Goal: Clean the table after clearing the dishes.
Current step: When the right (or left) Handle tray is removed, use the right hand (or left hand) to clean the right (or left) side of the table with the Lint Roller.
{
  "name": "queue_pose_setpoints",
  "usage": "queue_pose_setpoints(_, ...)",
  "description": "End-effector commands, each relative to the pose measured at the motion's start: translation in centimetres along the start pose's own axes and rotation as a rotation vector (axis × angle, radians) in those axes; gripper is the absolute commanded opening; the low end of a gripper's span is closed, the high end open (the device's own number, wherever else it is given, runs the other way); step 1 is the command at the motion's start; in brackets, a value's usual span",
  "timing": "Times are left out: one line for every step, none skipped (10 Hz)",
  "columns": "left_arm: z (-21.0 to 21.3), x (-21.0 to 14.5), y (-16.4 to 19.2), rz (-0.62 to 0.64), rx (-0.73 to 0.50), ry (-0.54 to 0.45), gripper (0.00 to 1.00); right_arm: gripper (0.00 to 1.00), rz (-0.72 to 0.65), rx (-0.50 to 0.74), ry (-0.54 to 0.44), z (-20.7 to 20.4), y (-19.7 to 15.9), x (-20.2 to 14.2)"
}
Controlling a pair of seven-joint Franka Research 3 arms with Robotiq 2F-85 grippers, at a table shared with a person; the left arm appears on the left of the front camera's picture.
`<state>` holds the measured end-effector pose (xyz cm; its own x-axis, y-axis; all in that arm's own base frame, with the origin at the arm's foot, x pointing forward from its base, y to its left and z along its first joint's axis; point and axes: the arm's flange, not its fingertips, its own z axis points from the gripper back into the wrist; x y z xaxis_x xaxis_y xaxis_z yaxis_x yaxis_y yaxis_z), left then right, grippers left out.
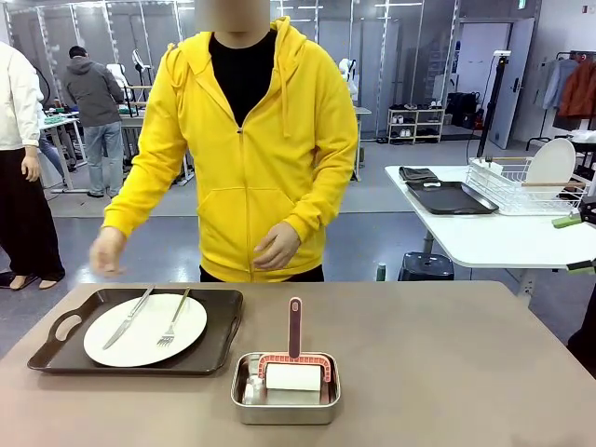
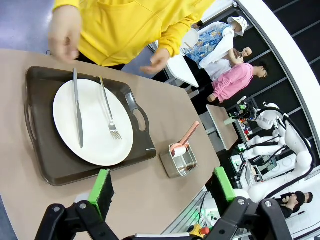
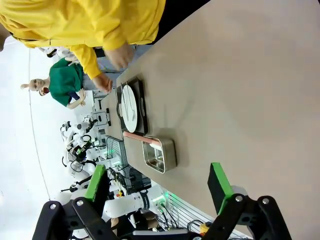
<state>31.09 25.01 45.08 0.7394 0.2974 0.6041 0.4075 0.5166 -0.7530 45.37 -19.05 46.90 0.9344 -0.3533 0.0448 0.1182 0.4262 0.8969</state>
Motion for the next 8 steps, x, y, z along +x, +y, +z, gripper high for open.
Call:
queue_pose_setpoints(0.27, -0.04, -0.14, -0.008, -0.013, -0.011, 1.00, 1.00, 0.002, 0.002, 0.007, 0.00, 0.19, 0.02)
queue_pose_setpoints(0.27, -0.04, -0.14, -0.008, -0.013, -0.011, 1.00, 1.00, 0.002, 0.002, 0.007, 0.00, 0.19, 0.02)
queue_pose_setpoints(0.27, -0.04, -0.14, -0.008, -0.013, -0.011, 1.00, 1.00, 0.002, 0.002, 0.007, 0.00, 0.19, 0.02)
queue_pose_setpoints(0.27, -0.04, -0.14, -0.008, -0.013, -0.011, 1.00, 1.00, 0.002, 0.002, 0.007, 0.00, 0.19, 0.02)
queue_pose_setpoints(0.27, -0.04, -0.14, -0.008, -0.013, -0.011, 1.00, 1.00, 0.002, 0.002, 0.007, 0.00, 0.19, 0.02)
queue_pose_setpoints(0.27, -0.04, -0.14, -0.008, -0.013, -0.011, 1.00, 1.00, 0.002, 0.002, 0.007, 0.00, 0.19, 0.02)
queue_pose_setpoints(0.27, -0.04, -0.14, -0.008, -0.013, -0.011, 1.00, 1.00, 0.002, 0.002, 0.007, 0.00, 0.19, 0.02)
queue_pose_setpoints(0.27, -0.04, -0.14, -0.008, -0.013, -0.011, 1.00, 1.00, 0.002, 0.002, 0.007, 0.00, 0.19, 0.02)
